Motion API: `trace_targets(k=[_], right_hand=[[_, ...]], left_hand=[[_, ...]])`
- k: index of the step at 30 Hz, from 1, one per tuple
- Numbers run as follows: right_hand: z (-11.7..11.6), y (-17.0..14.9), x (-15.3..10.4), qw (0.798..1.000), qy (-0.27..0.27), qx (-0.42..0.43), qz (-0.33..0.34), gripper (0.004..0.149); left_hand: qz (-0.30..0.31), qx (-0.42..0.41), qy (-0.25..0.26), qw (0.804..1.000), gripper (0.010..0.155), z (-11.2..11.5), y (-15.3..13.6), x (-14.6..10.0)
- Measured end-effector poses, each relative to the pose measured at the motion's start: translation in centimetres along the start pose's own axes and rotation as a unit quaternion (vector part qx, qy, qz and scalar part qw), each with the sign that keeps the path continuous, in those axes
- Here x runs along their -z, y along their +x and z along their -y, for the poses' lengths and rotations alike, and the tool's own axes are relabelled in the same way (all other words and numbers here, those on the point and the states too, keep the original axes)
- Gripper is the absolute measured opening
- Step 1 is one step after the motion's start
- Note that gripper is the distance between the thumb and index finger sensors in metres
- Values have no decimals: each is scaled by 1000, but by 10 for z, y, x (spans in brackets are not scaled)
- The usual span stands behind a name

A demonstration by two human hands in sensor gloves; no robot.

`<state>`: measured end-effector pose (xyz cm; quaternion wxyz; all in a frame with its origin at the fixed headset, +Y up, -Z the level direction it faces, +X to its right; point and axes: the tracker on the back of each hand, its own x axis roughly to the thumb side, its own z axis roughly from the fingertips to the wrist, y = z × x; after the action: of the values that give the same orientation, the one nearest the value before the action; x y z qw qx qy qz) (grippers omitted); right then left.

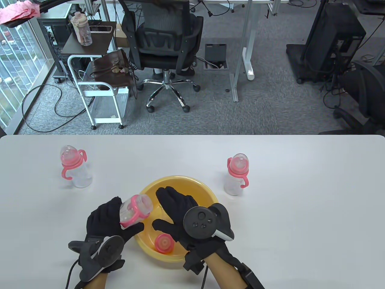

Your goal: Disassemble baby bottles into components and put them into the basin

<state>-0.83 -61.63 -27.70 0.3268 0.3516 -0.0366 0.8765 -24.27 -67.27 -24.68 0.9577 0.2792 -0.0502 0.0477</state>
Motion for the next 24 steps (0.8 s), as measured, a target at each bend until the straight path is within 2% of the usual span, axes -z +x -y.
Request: trace_targets(k=[4,7,11,14,24], right_hand=[[-7,3,1,999,36,-18,17,87],[-10,1,0,998,50,-24,17,93],[-14,-3,1,998,64,-2,11,94],[-16,-3,1,998,62,23,8,92],[-13,-3,1,999,28,10,12,85]], left_hand=[[63,-9,18,998,100,-4,10,-2],[84,-8,22,996,100,-7,16,-4],[99,-12,24,995,100,-9,21,-6],[103,-7,25,994,100,-10,21,-7],[96,-10,19,995,100,-7,17,-7]])
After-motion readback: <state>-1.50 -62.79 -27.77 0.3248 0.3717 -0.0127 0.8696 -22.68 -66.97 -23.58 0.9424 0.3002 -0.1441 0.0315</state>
